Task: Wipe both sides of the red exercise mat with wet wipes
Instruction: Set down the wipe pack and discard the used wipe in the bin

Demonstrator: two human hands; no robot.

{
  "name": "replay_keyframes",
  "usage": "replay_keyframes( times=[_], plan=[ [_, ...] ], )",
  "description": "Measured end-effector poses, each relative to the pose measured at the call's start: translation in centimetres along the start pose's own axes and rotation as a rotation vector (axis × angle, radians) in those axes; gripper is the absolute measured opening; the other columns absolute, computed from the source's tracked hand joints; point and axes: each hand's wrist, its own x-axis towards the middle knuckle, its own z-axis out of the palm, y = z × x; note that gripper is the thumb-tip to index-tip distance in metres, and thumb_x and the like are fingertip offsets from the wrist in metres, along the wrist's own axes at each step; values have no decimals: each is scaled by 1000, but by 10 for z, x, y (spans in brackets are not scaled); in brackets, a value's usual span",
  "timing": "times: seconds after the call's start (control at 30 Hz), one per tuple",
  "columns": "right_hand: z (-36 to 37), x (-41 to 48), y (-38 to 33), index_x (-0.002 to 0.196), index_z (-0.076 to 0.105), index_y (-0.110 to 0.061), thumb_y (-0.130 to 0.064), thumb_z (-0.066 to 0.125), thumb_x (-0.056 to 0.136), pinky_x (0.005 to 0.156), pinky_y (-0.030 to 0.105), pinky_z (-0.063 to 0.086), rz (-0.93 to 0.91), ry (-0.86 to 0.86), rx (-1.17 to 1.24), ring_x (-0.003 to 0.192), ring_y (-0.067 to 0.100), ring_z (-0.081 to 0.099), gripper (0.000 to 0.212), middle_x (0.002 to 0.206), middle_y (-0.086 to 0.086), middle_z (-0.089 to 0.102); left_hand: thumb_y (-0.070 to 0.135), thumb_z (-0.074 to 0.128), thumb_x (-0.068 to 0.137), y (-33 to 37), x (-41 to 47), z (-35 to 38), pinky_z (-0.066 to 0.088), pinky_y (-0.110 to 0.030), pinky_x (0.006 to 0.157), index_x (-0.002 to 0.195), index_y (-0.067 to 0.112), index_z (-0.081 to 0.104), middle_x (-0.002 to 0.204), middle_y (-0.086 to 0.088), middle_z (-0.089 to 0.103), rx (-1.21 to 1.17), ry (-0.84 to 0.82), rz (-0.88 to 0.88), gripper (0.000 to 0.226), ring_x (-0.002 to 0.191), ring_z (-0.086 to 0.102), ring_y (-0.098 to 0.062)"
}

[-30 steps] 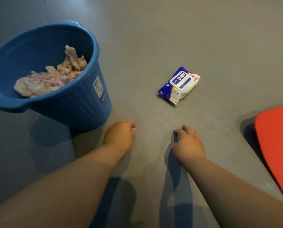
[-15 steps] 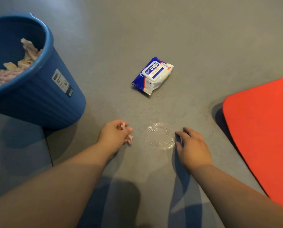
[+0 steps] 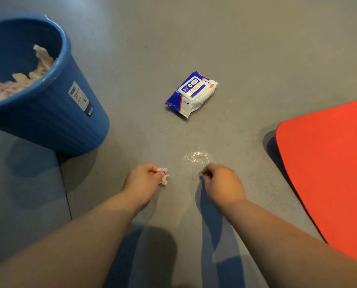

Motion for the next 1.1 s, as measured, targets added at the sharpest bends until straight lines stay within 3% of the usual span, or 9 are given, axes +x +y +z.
replay_keyframes(
  times=[0.07, 0.13, 0.33, 0.43, 0.53, 0.7, 0.87, 1.0, 1.1],
  plan=[
    [11, 1, -18, 108, 64, -21, -18, 50, 93, 80, 25, 40, -81, -69, -28, 107, 21, 54, 21, 114, 2, 59, 13, 60, 87, -11, -6, -10, 37, -12, 53, 77, 24, 61, 64, 13, 61, 4, 44, 4, 15, 66, 60, -9],
    [20, 4, -34, 112, 63, -21, -21, 48, 95, 85, 26, 40, -156, -118, -73, 114, 23, 49, 23, 117, 3, 55, 15, 56, 89, -25, -13, -20, 41, -19, 64, 87, 29, 58, 77, 11, 64, 14, 43, 4, 14, 75, 62, -10],
    [44, 9, -69, 115, 63, -19, -26, 48, 95, 93, 33, 43, -315, -161, -162, 115, 25, 47, 26, 119, 5, 53, 27, 70, 81, -68, -21, -55, 49, -28, 70, 68, 23, 63, 76, 4, 70, 86, 157, -89, 15, 78, 65, -19],
    [52, 13, -83, 114, 64, -19, -28, 49, 95, 92, 32, 41, -342, -175, -202, 111, 26, 49, 25, 115, 6, 53, 26, 65, 85, -82, -27, -74, 47, -28, 73, 70, 24, 57, 87, -2, 69, 141, 192, -173, 17, 86, 63, -25],
    [57, 19, -98, 114, 64, -19, -27, 49, 95, 91, 31, 40, -369, -173, -241, 110, 27, 49, 25, 114, 8, 54, 25, 58, 92, -94, -27, -88, 47, -29, 78, 78, 20, 63, 98, -8, 70, 136, 212, -218, 15, 94, 62, -30],
    [63, 24, -117, 118, 61, -19, -23, 49, 94, 93, 34, 40, -391, -188, -262, 111, 28, 47, 27, 116, 8, 52, 31, 64, 88, -104, -25, -92, 48, -28, 72, 71, 22, 61, 84, 0, 69, 53, 176, -210, 20, 84, 63, -20],
    [56, 31, -120, 121, 58, -22, -22, 51, 93, 93, 35, 43, -397, -266, -270, 114, 25, 46, 29, 118, 4, 50, 30, 66, 86, -89, -3, -94, 36, -24, 58, 71, 24, 51, 74, 9, 56, 97, 183, -183, 23, 74, 55, -13],
    [13, 59, -126, 130, 52, -25, -23, 51, 93, 96, 35, 41, -520, -516, -553, 118, 25, 48, 36, 127, 6, 51, 30, 58, 91, -59, 29, -85, 45, -30, 71, 85, 24, 50, 87, 2, 62, 33, 135, -115, 12, 82, 59, -21],
    [-39, 96, -112, 134, 48, -24, -20, 58, 90, 89, 33, 44, -427, -503, -802, 114, 24, 52, 45, 126, 5, 54, 26, 52, 93, -15, 50, -58, 47, -31, 70, 78, 21, 58, 85, -4, 67, 55, 30, -32, 17, 80, 62, -26]
  ],
)
